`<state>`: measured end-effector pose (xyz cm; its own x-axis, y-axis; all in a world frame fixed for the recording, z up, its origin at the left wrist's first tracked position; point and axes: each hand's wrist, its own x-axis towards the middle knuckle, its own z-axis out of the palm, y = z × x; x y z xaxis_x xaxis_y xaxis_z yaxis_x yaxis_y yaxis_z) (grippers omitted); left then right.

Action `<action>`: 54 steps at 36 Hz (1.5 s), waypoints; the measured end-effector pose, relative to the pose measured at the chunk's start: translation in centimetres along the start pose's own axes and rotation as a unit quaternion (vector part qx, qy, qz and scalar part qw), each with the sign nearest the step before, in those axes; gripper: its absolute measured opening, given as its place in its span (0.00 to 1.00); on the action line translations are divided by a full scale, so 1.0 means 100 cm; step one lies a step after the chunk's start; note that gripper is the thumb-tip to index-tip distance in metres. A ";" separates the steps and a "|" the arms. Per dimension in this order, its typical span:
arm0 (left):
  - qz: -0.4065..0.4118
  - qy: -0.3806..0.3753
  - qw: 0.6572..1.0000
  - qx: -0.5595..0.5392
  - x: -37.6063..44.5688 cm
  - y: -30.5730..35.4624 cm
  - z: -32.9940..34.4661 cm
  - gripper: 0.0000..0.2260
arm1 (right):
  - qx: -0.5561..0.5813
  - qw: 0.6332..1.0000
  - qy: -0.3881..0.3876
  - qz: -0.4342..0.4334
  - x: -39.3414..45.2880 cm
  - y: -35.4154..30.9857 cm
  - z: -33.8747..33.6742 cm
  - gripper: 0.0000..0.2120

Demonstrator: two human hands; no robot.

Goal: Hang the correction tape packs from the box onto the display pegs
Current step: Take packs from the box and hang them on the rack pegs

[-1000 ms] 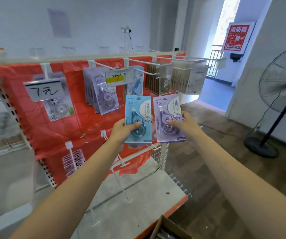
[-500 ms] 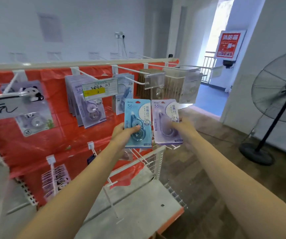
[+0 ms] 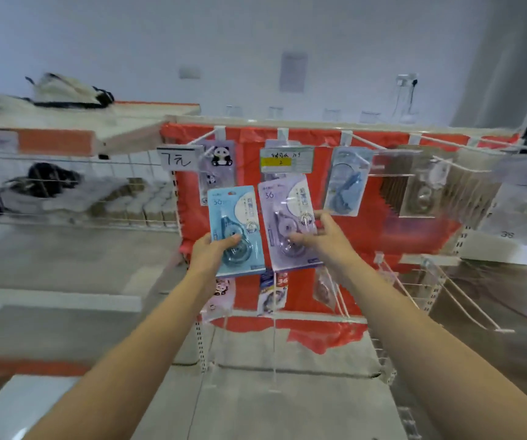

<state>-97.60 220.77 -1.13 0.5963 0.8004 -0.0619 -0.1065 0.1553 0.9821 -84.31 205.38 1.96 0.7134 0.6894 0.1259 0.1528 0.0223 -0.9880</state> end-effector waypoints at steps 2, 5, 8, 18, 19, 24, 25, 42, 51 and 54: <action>0.001 0.017 1.000 -0.002 -0.007 0.002 -0.009 0.09 | -0.001 1.000 -0.023 -0.012 -0.002 -0.001 0.005 0.18; 0.003 0.036 0.999 -0.002 -0.016 0.007 -0.016 0.11 | 0.011 0.999 -0.029 -0.042 -0.001 -0.011 0.008 0.17; 0.017 0.041 0.999 0.000 -0.022 0.014 -0.015 0.09 | 0.033 0.999 -0.011 -0.038 0.005 -0.024 0.010 0.18; 0.058 -0.001 0.998 0.019 -0.026 0.033 -0.010 0.05 | 0.044 0.998 0.022 -0.043 0.013 -0.023 0.016 0.20; 0.058 -0.004 0.998 0.020 -0.025 0.034 -0.011 0.05 | 0.044 0.998 0.021 -0.045 0.013 -0.023 0.015 0.19; 0.057 -0.009 0.998 0.020 -0.017 0.039 -0.013 0.06 | 0.040 0.998 0.015 -0.037 0.018 -0.024 0.012 0.16; 0.055 -0.009 0.998 0.019 -0.015 0.039 -0.013 0.06 | 0.036 0.999 0.009 -0.034 0.019 -0.023 0.012 0.17; 0.048 -0.048 0.998 0.005 0.010 0.032 0.009 0.10 | 0.021 0.998 0.026 -0.046 0.022 -0.017 0.008 0.15; 0.052 -0.052 0.997 0.009 0.016 0.031 0.006 0.06 | -0.008 0.997 0.070 -0.036 0.031 -0.013 0.005 0.12; 0.048 -0.048 0.998 0.010 0.017 0.031 0.004 0.06 | -0.034 0.996 0.079 -0.027 0.040 -0.016 0.011 0.13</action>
<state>-96.59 222.43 1.89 0.6580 0.7514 0.0492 -0.1512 0.0678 0.9862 -82.45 208.93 3.90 0.8010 0.5654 0.1966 0.2359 0.0036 -0.9718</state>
